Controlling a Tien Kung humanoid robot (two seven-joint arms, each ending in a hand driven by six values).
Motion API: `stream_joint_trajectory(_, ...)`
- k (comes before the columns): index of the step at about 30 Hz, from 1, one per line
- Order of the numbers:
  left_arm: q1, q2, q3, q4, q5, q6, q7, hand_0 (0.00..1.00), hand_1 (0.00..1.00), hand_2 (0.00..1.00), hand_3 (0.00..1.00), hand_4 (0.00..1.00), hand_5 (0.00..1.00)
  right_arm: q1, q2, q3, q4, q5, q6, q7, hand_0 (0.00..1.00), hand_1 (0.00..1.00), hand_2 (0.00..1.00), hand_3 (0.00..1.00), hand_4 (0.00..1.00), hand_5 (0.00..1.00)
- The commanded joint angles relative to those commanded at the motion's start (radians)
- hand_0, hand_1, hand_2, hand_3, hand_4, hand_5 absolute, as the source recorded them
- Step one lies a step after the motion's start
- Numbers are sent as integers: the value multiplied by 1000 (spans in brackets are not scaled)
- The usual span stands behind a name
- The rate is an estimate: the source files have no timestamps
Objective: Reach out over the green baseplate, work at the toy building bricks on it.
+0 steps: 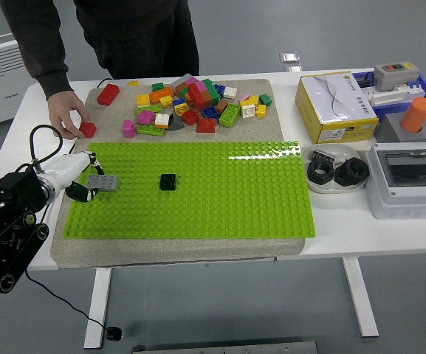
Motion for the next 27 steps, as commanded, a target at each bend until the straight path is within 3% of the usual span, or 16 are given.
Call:
stream_joint_trajectory(1, 0, 0, 0, 1, 1, 2, 1, 998, 998, 983, 503, 858, 2, 0, 0, 0, 0, 0, 0, 0, 687, 671, 815, 950, 890, 998)
stream_joint_trajectory(16, -8, 5, 0, 4, -9, 7, 6, 998, 998, 968, 482, 875, 2, 1, -1, 0, 0, 1, 0, 0, 688, 671, 814, 950, 892, 998)
stream_joint_trajectory(27, -57, 44, 89, 21, -47, -5, -2, 998, 998, 956, 481, 864, 2, 3, -3, -3, 0, 4, 0, 1, 688, 670, 813, 950, 894, 998)
